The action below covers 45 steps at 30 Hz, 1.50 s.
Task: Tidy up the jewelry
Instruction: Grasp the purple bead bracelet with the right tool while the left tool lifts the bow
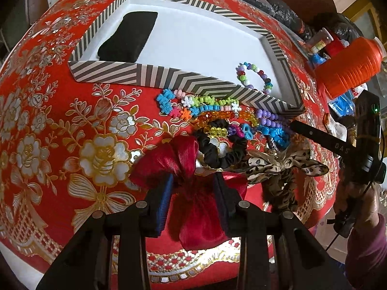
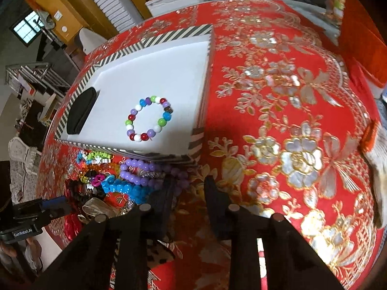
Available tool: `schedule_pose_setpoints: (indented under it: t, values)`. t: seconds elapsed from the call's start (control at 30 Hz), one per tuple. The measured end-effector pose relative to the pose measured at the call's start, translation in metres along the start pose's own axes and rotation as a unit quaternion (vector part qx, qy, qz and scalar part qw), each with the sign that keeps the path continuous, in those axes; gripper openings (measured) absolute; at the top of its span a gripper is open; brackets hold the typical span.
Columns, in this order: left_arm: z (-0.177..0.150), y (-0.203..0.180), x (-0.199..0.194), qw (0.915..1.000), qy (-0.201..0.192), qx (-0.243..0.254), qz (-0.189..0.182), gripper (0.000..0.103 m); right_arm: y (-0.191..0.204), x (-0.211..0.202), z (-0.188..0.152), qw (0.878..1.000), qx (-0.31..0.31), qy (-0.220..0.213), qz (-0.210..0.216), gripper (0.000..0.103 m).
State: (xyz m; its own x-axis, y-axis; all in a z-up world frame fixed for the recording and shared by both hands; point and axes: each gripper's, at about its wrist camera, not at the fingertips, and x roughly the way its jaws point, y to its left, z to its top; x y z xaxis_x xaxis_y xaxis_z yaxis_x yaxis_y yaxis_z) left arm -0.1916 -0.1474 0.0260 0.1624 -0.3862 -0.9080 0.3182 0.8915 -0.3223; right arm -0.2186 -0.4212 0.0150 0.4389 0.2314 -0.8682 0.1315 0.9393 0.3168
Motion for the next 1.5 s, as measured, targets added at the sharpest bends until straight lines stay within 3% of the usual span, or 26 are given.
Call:
schedule_pose_setpoints:
  t: [0.17, 0.27, 0.4, 0.7, 0.9, 0.97, 1.0, 1.17, 1.2, 1.33, 1.5]
  values:
    - [0.002, -0.002, 0.005, 1.0, 0.003, 0.002, 0.006, 0.021, 0.007, 0.006, 0.003, 1.0, -0.016, 0.005, -0.007, 0.009]
    - [0.002, -0.003, 0.005, 0.9999, -0.003, 0.008, 0.008, 0.012, 0.012, 0.003, -0.001, 1.0, -0.03, 0.003, -0.009, 0.009]
    - [0.003, -0.001, -0.006, 0.9996, -0.024, 0.014, 0.006, 0.0, 0.014, -0.02, -0.003, 0.999, -0.019, -0.019, 0.023, 0.009]
    - [0.006, 0.002, -0.036, 0.998, -0.059, 0.022, 0.007, 0.0, 0.035, -0.067, 0.006, 0.995, -0.04, -0.067, 0.062, 0.009]
    - [0.004, 0.004, -0.034, 0.9991, -0.041, 0.009, -0.001, 0.0, 0.045, -0.098, 0.011, 0.991, -0.058, -0.096, 0.07, 0.009]
    - [0.003, 0.003, -0.026, 0.9995, -0.031, 0.0, -0.006, 0.009, 0.046, -0.107, 0.012, 0.99, -0.06, -0.105, 0.071, 0.009]
    - [0.002, 0.002, -0.023, 0.9996, -0.028, -0.007, -0.007, 0.019, 0.046, -0.111, 0.012, 0.99, -0.062, -0.107, 0.072, 0.009]
    - [-0.003, 0.001, -0.002, 0.9995, -0.015, -0.027, 0.007, 0.021, 0.051, -0.121, 0.012, 0.989, -0.075, -0.106, 0.072, 0.009]
    - [-0.004, 0.001, 0.001, 0.9995, -0.017, -0.026, 0.008, 0.02, 0.052, -0.123, 0.012, 0.989, -0.078, -0.106, 0.071, 0.009]
    - [-0.007, 0.002, -0.002, 0.9995, -0.027, -0.019, 0.005, 0.0, 0.056, -0.128, 0.013, 0.987, -0.087, -0.109, 0.075, 0.009]
    - [-0.006, 0.008, -0.033, 0.9986, -0.05, -0.006, 0.012, 0.0, 0.063, -0.135, 0.019, 0.984, -0.097, -0.122, 0.086, 0.009]
